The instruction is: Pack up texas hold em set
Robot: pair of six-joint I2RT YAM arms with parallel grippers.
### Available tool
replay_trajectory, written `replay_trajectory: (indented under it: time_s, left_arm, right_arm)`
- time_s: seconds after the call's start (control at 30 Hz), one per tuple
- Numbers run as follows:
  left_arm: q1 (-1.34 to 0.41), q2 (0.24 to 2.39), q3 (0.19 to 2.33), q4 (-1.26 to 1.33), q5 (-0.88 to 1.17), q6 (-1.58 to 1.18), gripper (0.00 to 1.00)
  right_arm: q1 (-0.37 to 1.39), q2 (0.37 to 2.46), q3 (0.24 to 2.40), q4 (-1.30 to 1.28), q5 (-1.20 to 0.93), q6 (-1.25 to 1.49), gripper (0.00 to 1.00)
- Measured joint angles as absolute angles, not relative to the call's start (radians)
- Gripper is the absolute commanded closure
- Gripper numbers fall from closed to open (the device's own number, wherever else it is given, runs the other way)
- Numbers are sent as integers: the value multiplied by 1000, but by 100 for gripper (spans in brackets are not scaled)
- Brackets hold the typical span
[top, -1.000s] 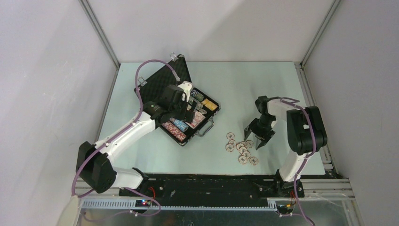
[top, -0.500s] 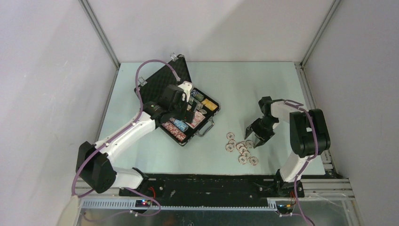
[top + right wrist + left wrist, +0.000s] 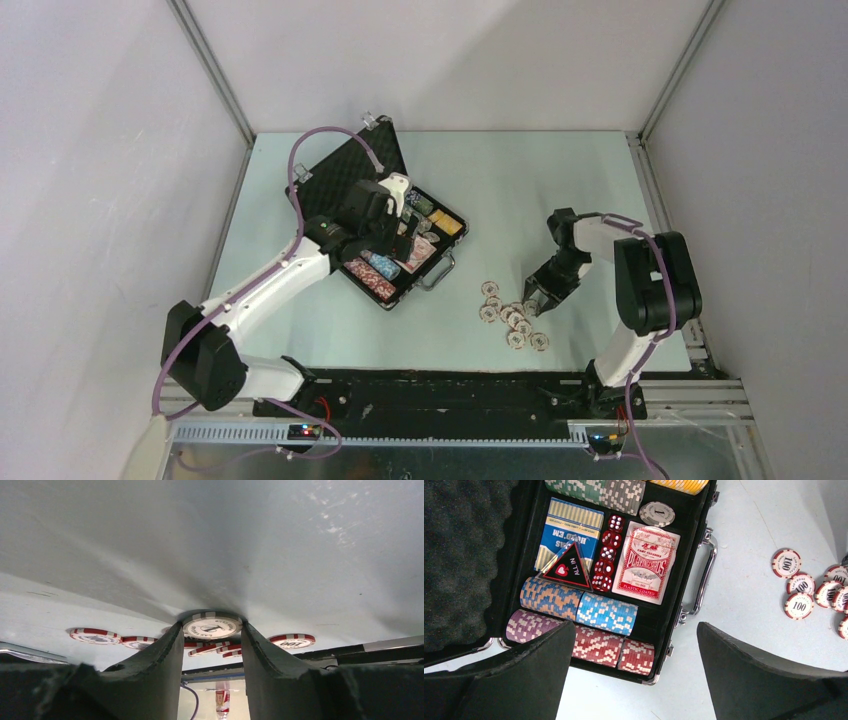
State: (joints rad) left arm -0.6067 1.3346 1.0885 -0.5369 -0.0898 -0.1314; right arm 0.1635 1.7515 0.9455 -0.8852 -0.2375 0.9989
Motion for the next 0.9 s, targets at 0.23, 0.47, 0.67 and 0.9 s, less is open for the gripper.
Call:
replay_trajectory:
  time_s: [0.23,0.47,0.67,0.9]
  left_arm:
    - [-607,1327,1089,-537,-90,-132,2]
    - [-607,1317,1089,-537,-91,-133,2]
    - [-606,1303,1087,-537,-102,-150,2]
    - [-579,1273,1069,-540,-121,-179,2]
  right_arm:
    - [164,1705,960,-873,-191,991,58]
    - [224,1641,1131,-851,-199,978,59]
    - [357,1707,1343,-797,-249,945,62]
    - [463,1919,1602,-777,-297,908,62]
